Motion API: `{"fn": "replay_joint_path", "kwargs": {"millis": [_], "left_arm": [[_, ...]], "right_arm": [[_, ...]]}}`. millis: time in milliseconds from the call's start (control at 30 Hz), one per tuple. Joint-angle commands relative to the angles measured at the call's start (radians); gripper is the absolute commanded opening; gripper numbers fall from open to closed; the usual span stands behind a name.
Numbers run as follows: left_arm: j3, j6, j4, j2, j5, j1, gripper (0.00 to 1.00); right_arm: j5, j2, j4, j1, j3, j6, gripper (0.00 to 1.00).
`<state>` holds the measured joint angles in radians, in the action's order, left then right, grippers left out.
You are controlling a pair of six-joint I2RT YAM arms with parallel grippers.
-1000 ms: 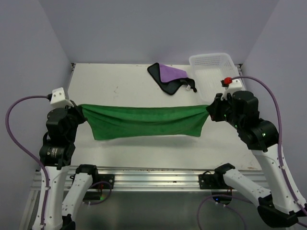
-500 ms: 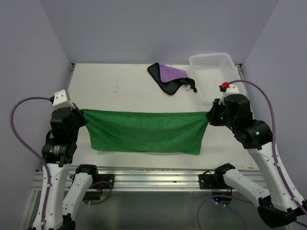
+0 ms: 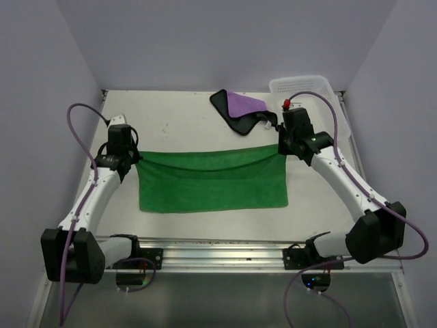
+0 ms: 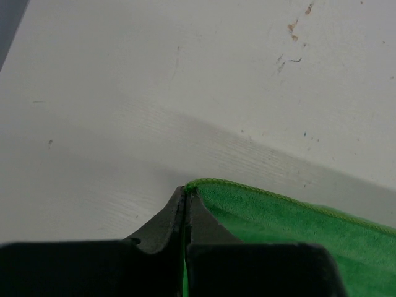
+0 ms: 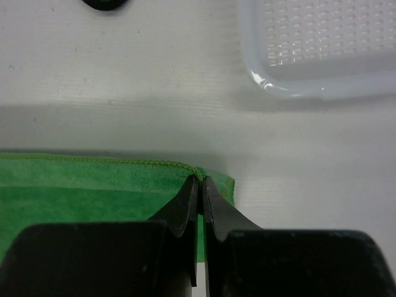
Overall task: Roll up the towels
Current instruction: Flatten the towel, then fold the towel
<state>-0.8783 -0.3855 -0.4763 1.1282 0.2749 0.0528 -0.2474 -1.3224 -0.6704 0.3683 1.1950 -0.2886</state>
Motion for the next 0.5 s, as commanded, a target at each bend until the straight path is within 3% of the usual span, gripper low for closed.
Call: {"fn": "replay_joint_path", "kwargs": {"millis": [0,233,467], "left_arm": [[-0.067,0.0,0.14,0.102,0.04,-0.005,0.0],[-0.08,0.014,0.232,0.222,0.03,-0.013,0.0],[-0.019,0.053,0.298,0.209,-0.062,-0.025,0.0]], "right_arm": [[-0.029,-0.069,0.126,-0.031,0.069,0.042,0.0],[0.019,-0.162,0.161,-0.084,0.114,0.062,0.0],[0.065,-0.15,0.196,-0.108,0.042,0.058,0.0]]}}
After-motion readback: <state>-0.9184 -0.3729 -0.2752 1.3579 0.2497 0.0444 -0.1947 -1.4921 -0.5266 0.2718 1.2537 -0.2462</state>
